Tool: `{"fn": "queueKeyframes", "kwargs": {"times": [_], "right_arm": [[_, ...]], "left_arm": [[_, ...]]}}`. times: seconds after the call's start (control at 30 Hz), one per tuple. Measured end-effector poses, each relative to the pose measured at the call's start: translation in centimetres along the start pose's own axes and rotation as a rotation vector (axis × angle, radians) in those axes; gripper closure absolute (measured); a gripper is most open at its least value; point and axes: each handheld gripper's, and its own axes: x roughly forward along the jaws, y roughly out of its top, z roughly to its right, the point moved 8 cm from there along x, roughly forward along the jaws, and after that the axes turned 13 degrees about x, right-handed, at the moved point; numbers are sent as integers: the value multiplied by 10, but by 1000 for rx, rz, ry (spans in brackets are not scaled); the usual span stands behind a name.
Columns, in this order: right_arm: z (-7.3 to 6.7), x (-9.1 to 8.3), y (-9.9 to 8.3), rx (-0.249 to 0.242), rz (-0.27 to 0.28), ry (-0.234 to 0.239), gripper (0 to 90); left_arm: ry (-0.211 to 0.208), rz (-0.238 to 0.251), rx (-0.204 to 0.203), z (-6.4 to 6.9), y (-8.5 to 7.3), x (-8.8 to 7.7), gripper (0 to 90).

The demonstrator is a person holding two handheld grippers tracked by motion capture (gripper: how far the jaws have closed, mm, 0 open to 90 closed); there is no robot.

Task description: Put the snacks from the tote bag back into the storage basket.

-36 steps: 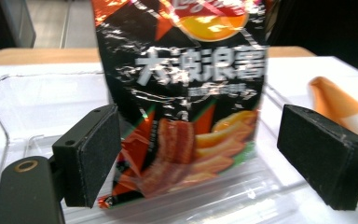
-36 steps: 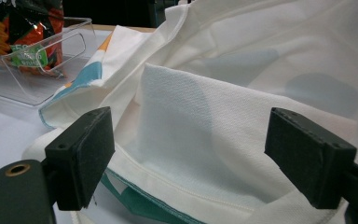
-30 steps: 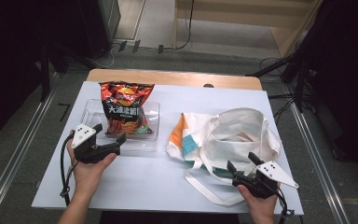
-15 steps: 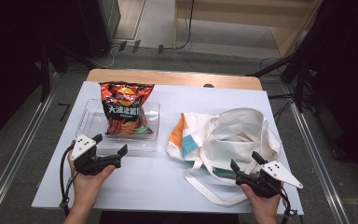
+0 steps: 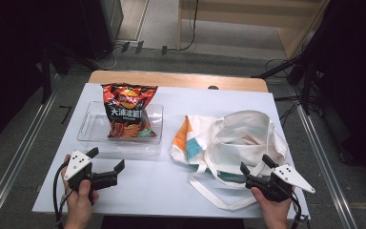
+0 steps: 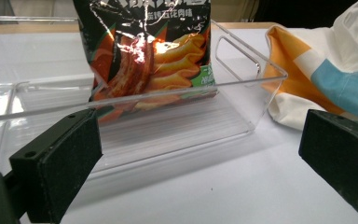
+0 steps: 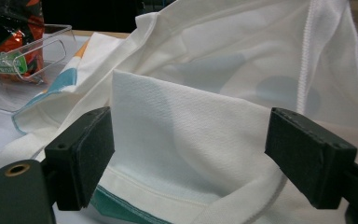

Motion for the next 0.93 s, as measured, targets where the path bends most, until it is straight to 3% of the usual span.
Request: {"fn": "queueKeyframes", "kwargs": {"times": [0.27,0.43,0.6,0.93], "right_arm": [[9,-2,1,-8,7,-13,159],[17,-5,5,7,22,-26,158],[26,-7,7,20,39,-44,159],[32,-6,7,20,40,-51,159]], "left_arm": [[32,14,-8,-10,-9,-15,0],[66,3,-34,-21,-19,-21,0],[92,-3,-33,-30,-24,-23,0],[89,-33,-43,-34,-34,-17,0]]}}
